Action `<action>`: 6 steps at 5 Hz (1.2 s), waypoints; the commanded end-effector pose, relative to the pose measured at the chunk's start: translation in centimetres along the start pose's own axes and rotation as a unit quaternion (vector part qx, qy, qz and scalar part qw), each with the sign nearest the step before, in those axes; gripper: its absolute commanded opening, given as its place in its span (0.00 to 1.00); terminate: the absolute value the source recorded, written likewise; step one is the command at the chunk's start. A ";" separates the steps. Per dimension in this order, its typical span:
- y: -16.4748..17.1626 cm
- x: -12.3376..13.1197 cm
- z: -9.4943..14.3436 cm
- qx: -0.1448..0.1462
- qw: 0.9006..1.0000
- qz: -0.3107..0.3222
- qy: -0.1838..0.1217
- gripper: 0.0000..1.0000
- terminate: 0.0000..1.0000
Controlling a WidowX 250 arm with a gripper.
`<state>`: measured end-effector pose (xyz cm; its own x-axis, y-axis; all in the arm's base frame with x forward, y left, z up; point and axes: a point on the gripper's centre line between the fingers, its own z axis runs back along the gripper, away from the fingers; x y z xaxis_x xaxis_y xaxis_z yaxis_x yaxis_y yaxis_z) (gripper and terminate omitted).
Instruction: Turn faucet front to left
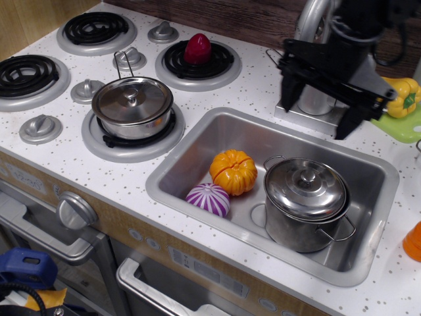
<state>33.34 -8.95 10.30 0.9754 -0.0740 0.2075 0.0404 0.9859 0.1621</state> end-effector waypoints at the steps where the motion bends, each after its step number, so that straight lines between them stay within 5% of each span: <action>1: -0.3 2.5 2.0 -0.007 0.999 -0.005 -0.046 1.00 0.00; 6: 5.2 4.7 2.2 0.000 0.993 -0.077 -0.086 1.00 0.00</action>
<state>37.58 -3.96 11.02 0.9307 -0.2630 0.2543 0.2140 0.9552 0.2047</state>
